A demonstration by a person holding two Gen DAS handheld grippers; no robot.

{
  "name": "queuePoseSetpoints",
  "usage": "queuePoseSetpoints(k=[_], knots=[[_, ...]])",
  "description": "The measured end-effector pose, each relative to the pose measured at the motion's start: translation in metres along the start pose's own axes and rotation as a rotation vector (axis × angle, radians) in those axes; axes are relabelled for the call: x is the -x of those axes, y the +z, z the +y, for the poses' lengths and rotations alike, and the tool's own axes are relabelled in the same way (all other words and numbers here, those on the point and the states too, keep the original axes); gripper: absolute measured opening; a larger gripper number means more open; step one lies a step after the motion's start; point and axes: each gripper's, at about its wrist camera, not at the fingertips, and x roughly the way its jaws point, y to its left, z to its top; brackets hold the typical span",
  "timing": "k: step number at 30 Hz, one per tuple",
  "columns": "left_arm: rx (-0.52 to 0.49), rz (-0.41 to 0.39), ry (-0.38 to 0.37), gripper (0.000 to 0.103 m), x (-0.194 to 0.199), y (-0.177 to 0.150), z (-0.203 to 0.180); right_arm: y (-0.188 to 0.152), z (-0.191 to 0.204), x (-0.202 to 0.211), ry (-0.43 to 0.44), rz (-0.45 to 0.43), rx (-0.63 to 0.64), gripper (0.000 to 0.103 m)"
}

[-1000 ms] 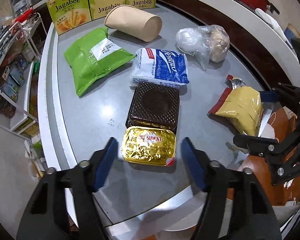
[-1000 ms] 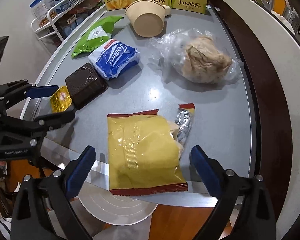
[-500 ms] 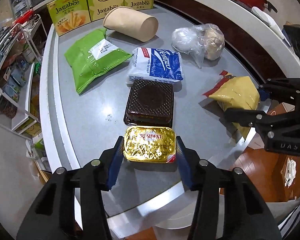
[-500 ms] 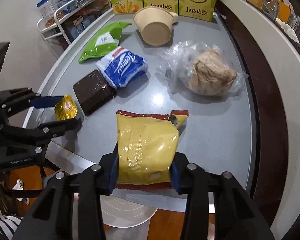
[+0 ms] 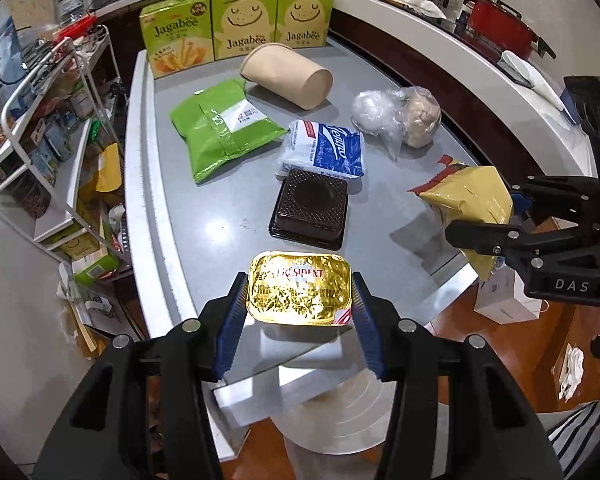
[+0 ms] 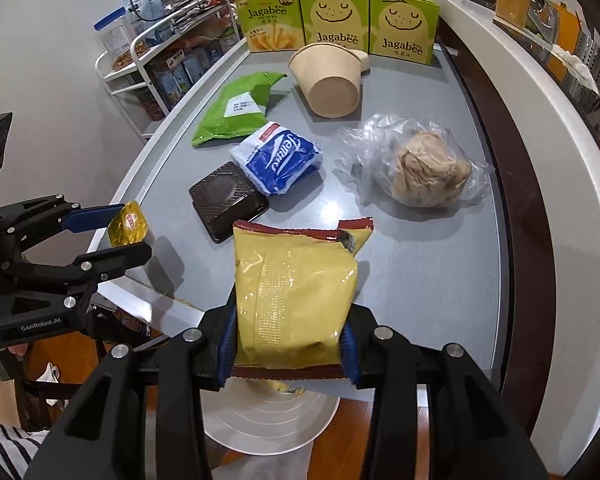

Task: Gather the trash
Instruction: 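Carry the chip bag and butter tray over the white bin with both grippers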

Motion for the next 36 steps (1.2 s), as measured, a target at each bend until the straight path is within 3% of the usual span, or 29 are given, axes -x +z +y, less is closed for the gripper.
queuePoseSetpoints(k=[21,36], knots=[[0.004,-0.035,-0.026,0.051,0.052,-0.038,-0.018,-0.04,0.027,0.049,0.095,-0.008,0.024,0.04],[-0.042,0.075,-0.079,0.051,0.047,-0.087,-0.041,-0.089,0.049,0.037,0.142,0.13,0.083,0.04]])
